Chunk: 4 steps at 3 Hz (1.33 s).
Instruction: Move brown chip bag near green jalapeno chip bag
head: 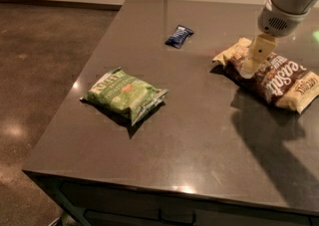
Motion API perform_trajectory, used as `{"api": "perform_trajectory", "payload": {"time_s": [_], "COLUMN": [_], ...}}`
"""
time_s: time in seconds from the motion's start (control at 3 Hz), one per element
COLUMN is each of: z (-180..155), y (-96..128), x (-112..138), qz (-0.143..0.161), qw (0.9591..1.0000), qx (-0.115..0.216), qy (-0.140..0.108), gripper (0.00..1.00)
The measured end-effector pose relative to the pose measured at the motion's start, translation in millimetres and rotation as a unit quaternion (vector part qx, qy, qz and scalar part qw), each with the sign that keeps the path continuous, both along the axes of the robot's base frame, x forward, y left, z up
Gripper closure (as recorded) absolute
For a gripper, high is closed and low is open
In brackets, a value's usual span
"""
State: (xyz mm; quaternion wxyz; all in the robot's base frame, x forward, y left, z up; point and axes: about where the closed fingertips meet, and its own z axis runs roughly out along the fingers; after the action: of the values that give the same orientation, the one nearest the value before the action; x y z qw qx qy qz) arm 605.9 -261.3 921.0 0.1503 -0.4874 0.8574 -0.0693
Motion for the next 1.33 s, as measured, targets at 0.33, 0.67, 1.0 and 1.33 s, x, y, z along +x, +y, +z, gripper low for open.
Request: {"api": "perform_trajectory", "payload": {"time_s": [0.33, 0.67, 1.0, 1.33], "z": [-11.3, -30.0, -49.4, -56.7], "y": [-9.2, -17.0, -21.8, -23.5], "x": [15.5, 25.5, 34.8, 37.8], "qz": [-0.015, -0.034, -0.050, -0.056], "qw": [0.9999, 0.9992, 0.9981, 0.9976], "qx": [-0.002, 0.001, -0.005, -0.006], "qy": [0.006, 0.020, 0.034, 0.041], "gripper": [0.00, 0.00, 0.04, 0.25]}}
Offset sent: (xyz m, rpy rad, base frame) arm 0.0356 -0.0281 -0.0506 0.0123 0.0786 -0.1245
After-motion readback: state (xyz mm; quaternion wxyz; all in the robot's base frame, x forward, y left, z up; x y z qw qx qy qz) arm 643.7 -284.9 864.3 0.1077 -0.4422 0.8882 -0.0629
